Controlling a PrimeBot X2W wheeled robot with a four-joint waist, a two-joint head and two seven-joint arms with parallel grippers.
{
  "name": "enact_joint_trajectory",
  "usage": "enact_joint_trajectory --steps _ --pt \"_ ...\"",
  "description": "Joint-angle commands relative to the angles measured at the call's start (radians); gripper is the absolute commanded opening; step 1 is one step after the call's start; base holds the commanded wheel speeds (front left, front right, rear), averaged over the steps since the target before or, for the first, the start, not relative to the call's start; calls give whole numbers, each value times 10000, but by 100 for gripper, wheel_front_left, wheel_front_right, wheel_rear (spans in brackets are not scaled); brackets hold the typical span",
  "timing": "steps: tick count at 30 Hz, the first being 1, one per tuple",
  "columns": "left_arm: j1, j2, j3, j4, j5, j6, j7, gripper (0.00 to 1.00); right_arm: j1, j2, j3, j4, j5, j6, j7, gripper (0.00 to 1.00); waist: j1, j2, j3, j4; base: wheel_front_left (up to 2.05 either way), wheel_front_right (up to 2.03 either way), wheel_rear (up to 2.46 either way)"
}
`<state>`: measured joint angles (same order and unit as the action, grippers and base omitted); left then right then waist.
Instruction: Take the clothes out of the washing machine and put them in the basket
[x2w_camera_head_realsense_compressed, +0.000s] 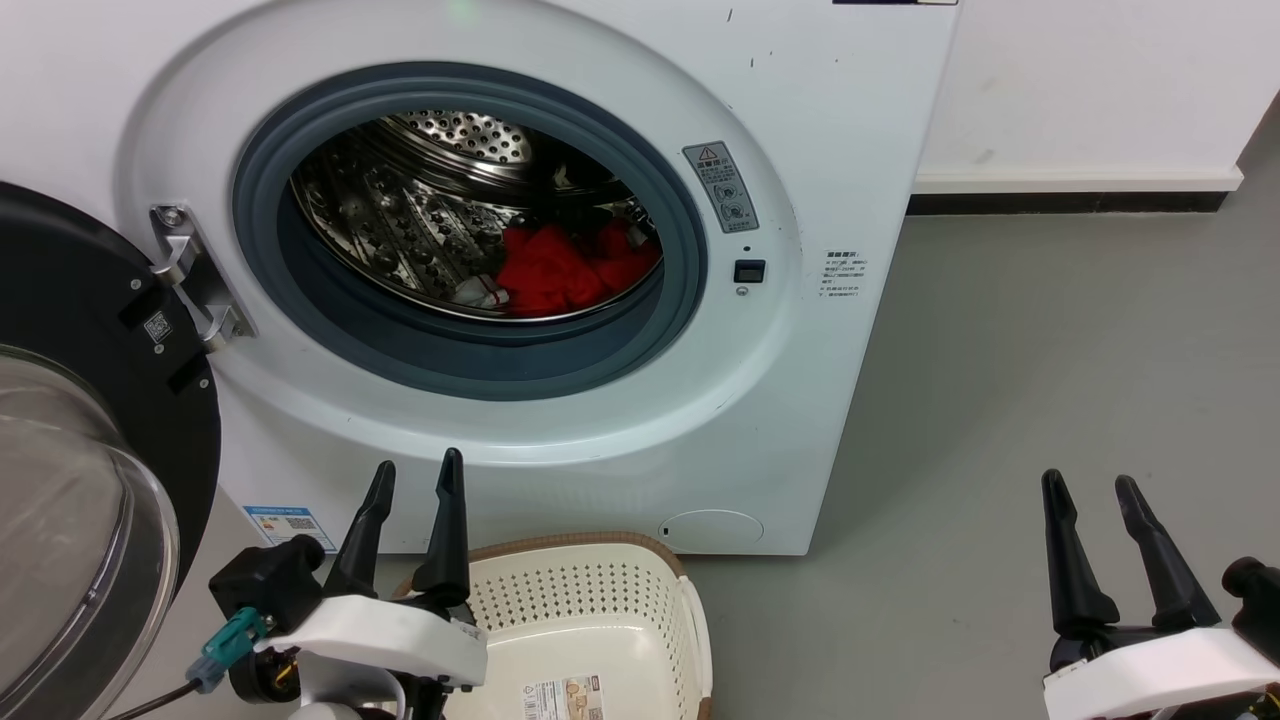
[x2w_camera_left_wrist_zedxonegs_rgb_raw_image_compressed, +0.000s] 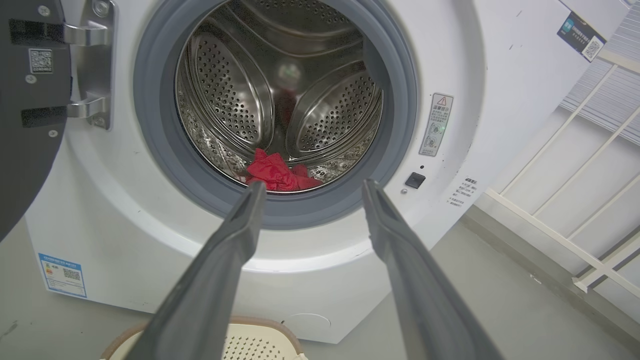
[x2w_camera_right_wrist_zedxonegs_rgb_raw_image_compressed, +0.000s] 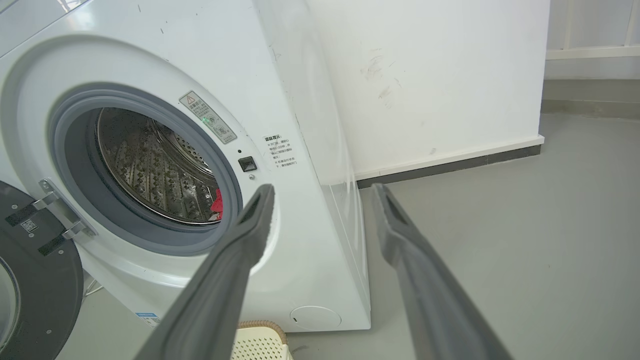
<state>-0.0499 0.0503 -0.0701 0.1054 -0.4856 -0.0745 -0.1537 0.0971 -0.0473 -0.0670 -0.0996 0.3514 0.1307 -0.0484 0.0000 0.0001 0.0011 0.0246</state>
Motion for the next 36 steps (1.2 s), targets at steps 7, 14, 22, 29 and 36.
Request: enact_joint_trajectory --steps 7,14,22,29,36 --pt "2 46 -160 -52 908 113 -222 100 150 -47 20 -368 -1003 0 -55 100 0 -1 9 40 0 0 0" --pt "-8 50 -300 -13 1620 189 -393 100 295 -48 83 -513 -1851 0 -3 100 0 -1 4 75 0 0 0" --pt "19 57 -447 -50 2515 404 -587 100 436 -48 245 -694 -2825 -1 -28 100 0 -1 14 105 0 0 0" --pt "67 77 -475 -9 3080 554 -730 100 524 -48 262 -845 -3456 -1 -13 100 0 -1 20 131 0 0 0" --pt "123 82 -500 27 3571 644 -870 100 638 -48 200 -980 -3985 -1 -27 100 0 -1 20 157 0 0 0"
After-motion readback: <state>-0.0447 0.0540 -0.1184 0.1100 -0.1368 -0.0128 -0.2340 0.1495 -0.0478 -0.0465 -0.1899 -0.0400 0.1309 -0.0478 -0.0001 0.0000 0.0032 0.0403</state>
